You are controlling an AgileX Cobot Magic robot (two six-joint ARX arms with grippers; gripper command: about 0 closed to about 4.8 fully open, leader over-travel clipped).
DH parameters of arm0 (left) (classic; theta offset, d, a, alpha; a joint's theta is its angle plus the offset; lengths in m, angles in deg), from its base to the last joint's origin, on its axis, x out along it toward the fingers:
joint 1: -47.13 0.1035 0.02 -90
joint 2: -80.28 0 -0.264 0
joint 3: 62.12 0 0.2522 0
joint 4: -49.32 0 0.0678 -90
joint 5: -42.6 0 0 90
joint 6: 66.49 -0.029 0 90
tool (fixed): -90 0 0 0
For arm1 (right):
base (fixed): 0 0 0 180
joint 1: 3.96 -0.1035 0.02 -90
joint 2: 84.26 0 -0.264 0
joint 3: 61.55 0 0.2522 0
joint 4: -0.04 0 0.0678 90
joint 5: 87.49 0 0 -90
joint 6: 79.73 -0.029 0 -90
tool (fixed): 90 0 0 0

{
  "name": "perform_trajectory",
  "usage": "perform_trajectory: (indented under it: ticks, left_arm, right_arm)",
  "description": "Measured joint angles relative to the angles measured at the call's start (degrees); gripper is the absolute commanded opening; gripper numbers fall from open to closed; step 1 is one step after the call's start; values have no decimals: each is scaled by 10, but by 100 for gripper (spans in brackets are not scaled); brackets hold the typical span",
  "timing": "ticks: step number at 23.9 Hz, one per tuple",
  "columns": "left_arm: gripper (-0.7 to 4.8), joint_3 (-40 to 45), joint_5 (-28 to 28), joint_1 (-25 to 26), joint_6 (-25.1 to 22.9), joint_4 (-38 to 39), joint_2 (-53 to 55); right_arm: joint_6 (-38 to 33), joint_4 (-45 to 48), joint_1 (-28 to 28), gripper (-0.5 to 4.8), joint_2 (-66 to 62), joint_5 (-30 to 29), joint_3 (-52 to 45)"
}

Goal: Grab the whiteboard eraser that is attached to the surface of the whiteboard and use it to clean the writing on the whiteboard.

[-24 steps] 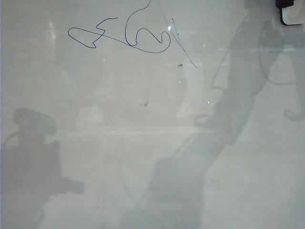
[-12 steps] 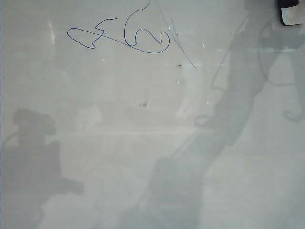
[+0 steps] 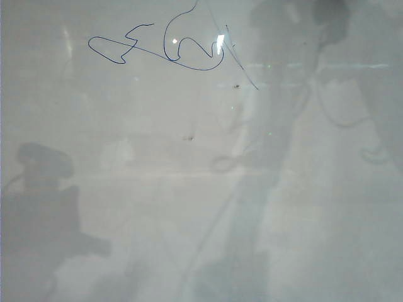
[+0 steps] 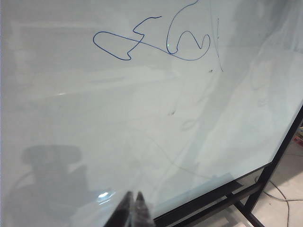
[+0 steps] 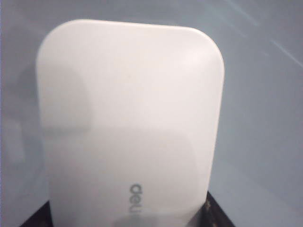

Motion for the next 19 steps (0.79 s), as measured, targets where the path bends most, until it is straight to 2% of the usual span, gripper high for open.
perform_trajectory:
  ticks: [1, 3, 7, 9, 14, 16, 19]
  left_arm:
    - [-2, 0, 0, 0, 0, 0, 0]
    - [-2, 0, 0, 0, 0, 0, 0]
    - [-2, 0, 0, 0, 0, 0, 0]
    - [-2, 0, 0, 0, 0, 0, 0]
    - [-2, 0, 0, 0, 0, 0, 0]
    - [-2, 0, 0, 0, 0, 0, 0]
    - [-2, 0, 0, 0, 0, 0, 0]
  right_arm:
    - [14, -24, -20, 135, 0, 21, 13]
    - [61, -111, -115, 135, -6, 114, 71]
    - [103, -122, -218, 135, -26, 217, 126]
    - [163, -120, -295, 135, -82, 314, 185]
    - [253, -123, -353, 139, -191, 400, 276]
    - [285, -121, -353, 139, -232, 429, 312]
    - [319, -121, -352, 139, -257, 440, 329]
